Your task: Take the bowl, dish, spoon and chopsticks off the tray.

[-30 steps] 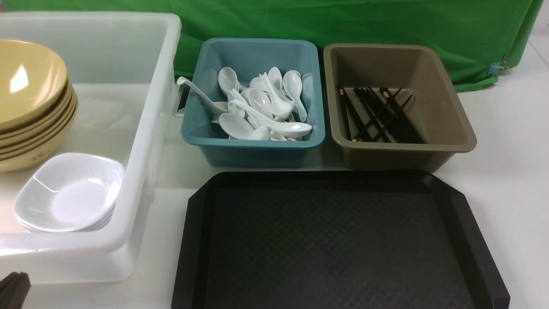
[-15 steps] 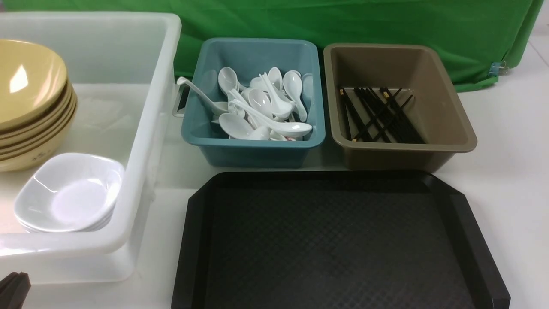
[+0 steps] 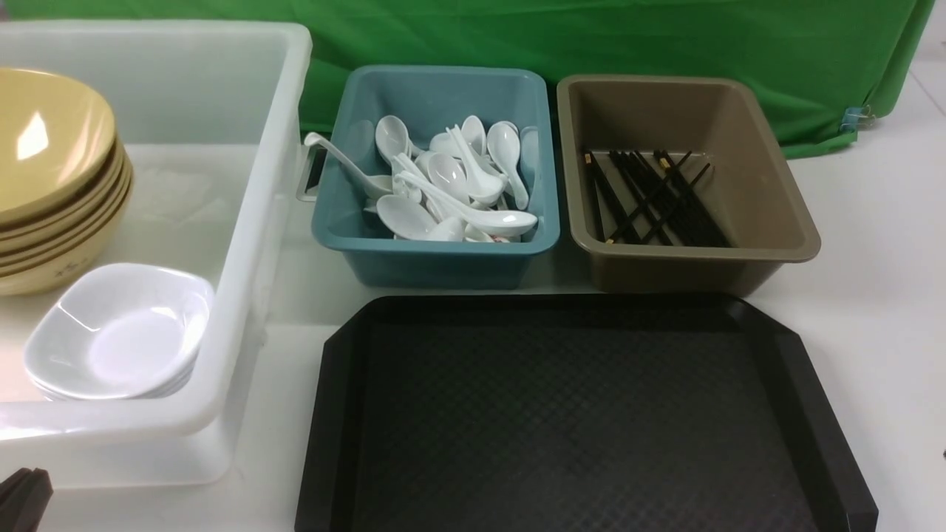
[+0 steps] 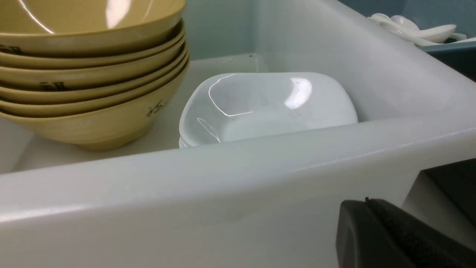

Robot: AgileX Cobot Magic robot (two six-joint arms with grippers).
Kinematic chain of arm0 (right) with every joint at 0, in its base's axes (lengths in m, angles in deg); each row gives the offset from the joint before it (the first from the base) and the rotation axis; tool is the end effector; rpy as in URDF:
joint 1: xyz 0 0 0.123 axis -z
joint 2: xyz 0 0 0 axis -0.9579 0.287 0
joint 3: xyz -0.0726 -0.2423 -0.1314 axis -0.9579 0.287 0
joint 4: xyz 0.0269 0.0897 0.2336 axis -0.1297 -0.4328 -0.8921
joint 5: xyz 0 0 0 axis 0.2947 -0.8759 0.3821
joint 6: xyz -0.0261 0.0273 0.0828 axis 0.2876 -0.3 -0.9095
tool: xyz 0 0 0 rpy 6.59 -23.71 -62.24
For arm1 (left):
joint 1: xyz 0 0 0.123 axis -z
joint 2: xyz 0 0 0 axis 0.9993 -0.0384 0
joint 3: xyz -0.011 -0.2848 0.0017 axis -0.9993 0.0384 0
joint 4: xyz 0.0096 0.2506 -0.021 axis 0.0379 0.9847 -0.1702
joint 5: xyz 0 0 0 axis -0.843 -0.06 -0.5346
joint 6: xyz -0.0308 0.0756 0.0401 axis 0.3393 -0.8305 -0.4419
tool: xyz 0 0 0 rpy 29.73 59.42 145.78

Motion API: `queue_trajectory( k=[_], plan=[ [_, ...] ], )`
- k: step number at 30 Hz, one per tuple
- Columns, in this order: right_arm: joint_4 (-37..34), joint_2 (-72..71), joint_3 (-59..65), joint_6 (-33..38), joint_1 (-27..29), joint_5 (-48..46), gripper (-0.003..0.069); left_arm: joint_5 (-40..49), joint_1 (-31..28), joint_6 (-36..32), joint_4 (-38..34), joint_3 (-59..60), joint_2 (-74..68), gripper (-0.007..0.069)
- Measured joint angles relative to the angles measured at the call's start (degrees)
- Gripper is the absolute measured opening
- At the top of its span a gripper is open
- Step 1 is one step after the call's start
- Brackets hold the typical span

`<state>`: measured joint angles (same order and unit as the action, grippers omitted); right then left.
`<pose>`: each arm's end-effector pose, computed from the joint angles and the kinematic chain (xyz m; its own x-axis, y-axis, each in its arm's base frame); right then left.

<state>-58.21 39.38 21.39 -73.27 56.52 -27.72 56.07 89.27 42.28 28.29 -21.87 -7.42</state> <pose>0.0591 0.0178 0.2141 0.0384 -0.1292 -0.9909 -0.2868 0.9485 -0.1348 0.0556 -0.0030 0.1906 -0.1378 0.1112 -0.9842 0.0585 0.9929 0.1040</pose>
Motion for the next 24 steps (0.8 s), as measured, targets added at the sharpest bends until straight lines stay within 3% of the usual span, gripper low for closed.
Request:
queue_trajectory(
  k=[3,7,24],
  plan=[
    [0.0,-3.3,1.9,0.4,8.8,-8.3,0.0239,0.0,0.0,0.0,0.0,0.0,0.0,0.0003],
    [0.5,-4.0,2.0,0.6,14.2,-11.2,0.0239,0.2,0.0,0.0,0.1,0.0,0.0,0.0003],
    [0.5,-4.0,2.0,0.6,15.2,-11.7,0.0241,0.2,0.0,0.0,0.2,0.1,0.0,0.0004]
  ],
)
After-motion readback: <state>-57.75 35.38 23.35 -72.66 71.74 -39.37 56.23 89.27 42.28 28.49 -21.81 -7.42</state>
